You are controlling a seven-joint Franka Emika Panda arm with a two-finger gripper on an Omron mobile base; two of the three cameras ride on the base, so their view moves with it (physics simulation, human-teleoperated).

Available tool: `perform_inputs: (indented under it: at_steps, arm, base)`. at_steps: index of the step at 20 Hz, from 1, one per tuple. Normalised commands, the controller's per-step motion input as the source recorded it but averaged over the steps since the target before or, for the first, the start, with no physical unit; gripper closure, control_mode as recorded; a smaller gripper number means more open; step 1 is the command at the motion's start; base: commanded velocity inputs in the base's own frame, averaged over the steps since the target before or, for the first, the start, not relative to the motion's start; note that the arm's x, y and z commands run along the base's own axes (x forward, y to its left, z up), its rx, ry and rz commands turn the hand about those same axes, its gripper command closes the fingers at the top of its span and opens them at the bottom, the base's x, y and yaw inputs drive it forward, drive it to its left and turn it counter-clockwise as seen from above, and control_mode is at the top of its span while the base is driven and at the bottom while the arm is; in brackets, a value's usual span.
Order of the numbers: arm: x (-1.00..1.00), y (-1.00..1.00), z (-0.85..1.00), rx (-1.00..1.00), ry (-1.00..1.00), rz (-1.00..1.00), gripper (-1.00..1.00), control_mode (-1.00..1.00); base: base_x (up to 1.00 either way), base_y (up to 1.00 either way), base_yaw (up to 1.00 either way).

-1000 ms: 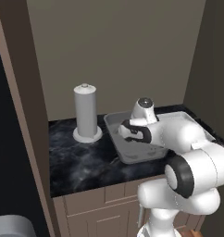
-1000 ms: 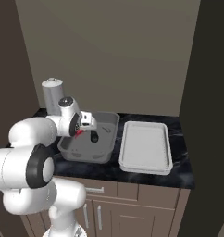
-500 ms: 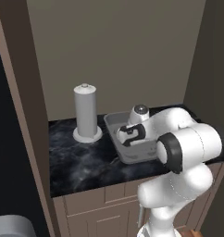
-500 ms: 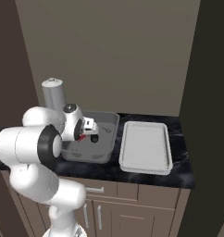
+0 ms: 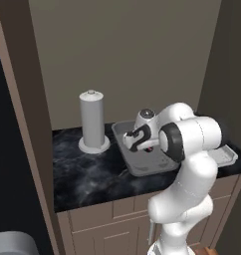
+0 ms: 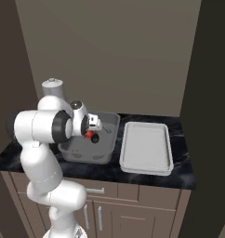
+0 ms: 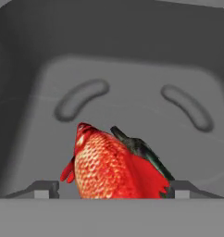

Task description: Place one eggplant and one fish in each tupperware on the nearby counter, to pack two identical lunches.

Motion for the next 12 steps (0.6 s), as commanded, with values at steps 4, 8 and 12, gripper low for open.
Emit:
perform_inputs:
  at_steps: [4, 8, 12]
  arm:
    - [-0.06, 0.05, 0.38, 0.00, 0.00, -0.08, -1.00, -1.00]
    - [-0.59, -0.15, 0.54, 0.00, 0.00, -0.13, -1.00, -1.00]
    - [-0.41, -0.34, 0.56, 0.01, 0.03, -0.16, -1.00, -1.00]
  base:
    - [0.00, 0.00, 0.00]
    - [0.00, 0.00, 0.00]
    - [0.00, 0.00, 0.00]
